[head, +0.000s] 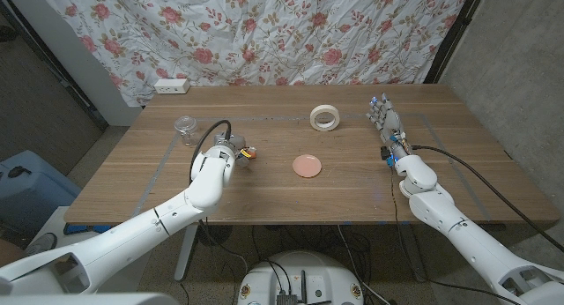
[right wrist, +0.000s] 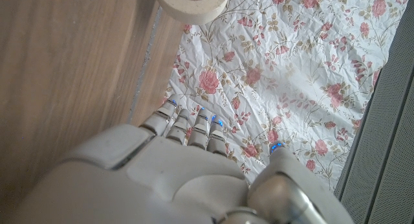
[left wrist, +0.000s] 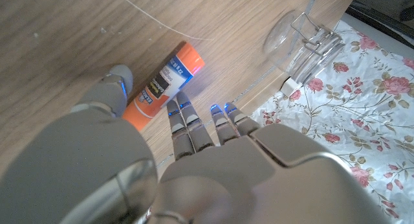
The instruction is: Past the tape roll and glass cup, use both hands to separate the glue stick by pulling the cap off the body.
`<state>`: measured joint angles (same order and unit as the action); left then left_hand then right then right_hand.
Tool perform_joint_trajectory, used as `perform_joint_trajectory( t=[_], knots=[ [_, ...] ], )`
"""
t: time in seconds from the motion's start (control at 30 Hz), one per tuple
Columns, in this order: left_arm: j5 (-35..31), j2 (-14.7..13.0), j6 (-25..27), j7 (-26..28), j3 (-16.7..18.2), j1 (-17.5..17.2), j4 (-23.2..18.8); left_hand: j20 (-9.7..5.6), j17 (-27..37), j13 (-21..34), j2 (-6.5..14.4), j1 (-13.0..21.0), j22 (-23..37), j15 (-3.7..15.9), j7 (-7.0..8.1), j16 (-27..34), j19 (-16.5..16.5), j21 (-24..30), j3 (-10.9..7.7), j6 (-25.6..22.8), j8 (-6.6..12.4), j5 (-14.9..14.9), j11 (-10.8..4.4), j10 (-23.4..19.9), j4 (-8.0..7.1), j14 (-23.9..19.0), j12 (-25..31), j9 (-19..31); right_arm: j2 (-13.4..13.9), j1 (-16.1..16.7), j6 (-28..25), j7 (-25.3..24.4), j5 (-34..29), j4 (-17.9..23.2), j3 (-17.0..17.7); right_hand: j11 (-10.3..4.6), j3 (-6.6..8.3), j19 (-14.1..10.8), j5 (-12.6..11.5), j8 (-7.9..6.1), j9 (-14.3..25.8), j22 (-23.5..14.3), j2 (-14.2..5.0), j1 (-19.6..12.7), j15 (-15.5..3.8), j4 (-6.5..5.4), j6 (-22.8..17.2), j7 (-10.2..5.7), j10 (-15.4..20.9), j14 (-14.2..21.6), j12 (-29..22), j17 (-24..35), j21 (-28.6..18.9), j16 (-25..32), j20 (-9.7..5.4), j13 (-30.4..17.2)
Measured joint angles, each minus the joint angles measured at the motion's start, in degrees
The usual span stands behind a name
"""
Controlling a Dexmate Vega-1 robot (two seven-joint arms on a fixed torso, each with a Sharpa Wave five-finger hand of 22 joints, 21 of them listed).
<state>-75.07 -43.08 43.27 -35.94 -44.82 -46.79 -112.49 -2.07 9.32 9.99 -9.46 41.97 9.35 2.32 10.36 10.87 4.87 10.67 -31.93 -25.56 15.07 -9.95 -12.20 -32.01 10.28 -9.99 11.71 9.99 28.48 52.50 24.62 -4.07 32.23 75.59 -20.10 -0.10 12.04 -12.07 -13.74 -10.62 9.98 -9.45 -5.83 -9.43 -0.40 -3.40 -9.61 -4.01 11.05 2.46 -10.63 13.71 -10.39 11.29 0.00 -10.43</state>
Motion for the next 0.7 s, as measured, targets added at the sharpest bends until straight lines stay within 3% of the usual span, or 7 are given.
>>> perform_joint_trajectory(
  t=[0.17,0.7],
  knots=[
    [-0.26,0.43,-0.32,0.69,0.51,-0.44,0.31,0.02,0.0,0.0,0.18,0.84,0.0,0.03,0.96,0.0,0.79,0.0,1.1,-1.7,0.0,-0.01,0.02,-2.84,-0.1,-1.18,0.0,0.0,-0.15,-0.2,0.0,0.0,-0.02,-0.31,-0.08,0.0,0.0,0.0,0.44,0.0,0.0,0.0,-0.63,0.63,0.0,0.0,-0.18,-0.18,0.0,0.0,0.0,-0.15,0.0,0.0,0.0,0.0],
    [0.19,1.56,-1.13,2.9,1.36,-0.94,1.68,-0.07,0.01,0.0,1.34,3.5,0.0,0.11,0.54,0.0,3.36,0.0,3.33,-9.11,1.07,-0.02,-0.2,-9.76,-0.39,-5.44,0.0,0.0,-0.48,-0.7,-0.02,-0.02,-0.15,-0.91,-0.32,0.0,0.24,0.0,0.43,0.0,0.0,0.0,-0.67,0.68,0.0,0.24,-0.26,-0.26,0.0,0.0,0.0,-0.14,0.0,0.0,0.0,-0.12]
  ],
)
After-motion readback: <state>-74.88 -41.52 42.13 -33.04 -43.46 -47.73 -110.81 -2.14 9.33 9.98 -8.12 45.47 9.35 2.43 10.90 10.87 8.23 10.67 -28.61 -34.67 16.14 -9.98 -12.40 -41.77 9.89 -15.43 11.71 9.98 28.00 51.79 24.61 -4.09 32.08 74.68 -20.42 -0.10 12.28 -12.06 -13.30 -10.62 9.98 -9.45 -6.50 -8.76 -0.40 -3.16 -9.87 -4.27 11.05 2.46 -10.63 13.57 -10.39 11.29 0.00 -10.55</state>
